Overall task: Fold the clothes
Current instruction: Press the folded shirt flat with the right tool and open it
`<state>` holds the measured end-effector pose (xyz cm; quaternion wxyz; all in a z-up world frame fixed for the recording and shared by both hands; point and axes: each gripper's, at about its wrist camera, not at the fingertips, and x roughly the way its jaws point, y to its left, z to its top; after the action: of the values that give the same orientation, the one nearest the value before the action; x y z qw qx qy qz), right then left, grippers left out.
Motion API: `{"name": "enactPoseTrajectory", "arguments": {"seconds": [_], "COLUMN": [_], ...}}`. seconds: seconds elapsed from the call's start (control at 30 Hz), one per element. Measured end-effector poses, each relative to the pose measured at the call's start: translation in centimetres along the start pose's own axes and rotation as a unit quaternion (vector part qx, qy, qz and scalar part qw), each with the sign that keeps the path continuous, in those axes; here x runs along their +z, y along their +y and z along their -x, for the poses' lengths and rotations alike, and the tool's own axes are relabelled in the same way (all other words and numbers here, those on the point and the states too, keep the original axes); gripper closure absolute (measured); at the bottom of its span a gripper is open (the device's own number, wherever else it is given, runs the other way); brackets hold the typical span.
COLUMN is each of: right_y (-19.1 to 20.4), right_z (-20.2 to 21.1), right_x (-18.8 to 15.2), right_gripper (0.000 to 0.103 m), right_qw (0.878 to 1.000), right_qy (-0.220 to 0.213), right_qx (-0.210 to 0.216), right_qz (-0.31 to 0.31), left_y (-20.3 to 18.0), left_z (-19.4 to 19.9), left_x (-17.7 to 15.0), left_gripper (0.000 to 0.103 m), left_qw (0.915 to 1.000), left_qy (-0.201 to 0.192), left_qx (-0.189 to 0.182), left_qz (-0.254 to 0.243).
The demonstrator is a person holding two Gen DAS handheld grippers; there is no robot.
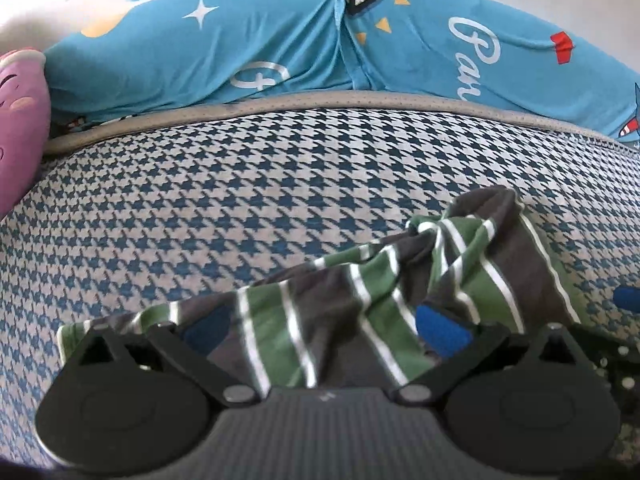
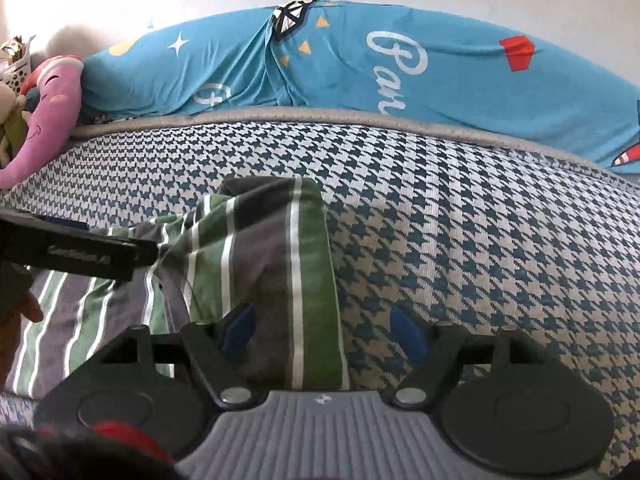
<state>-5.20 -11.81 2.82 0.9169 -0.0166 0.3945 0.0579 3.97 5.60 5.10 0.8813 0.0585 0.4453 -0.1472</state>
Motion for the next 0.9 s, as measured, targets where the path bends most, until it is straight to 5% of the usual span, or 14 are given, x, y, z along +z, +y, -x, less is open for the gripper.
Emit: {"name": "enactPoseTrajectory", "arguments": {"seconds": [0.33,0.53,0.67,0.9], "right_y": [2.3,3.6,3.1,5.6], "right_z": [-0.8,-0.6,1.0,2.9], "right_x": [-0.6,-1.4,-0.9,-1.1], "right_gripper": [0.029,0.029,0.029,0.031], "right_qw": [0.999,0.996,0.998,0.997], "right_qy": [0.016,0.019,-0.008,-0.026], "right_qx": [0.021,-0.004,-0.013,0.041], "right_qz": [0.037,0.081,0.058,0.064], "left_y": [2.2,4.4,6.0,9.1], "left_z": [1.5,3.2,4.7,5.9], "left_x": [-0.5,-1.0,-1.5,-3.3], "left_gripper": [0.000,0.000,0.000,0.000], "left_qw": [0.9997,0.9990,0.9986,0.9968], "left_qy": [-0.001,-0.003,-0.012,-0.012], "left_qx": [0.013,0.017,0.022,0.040], "left_qz": [0.021,0.041,0.046,0.067]}}
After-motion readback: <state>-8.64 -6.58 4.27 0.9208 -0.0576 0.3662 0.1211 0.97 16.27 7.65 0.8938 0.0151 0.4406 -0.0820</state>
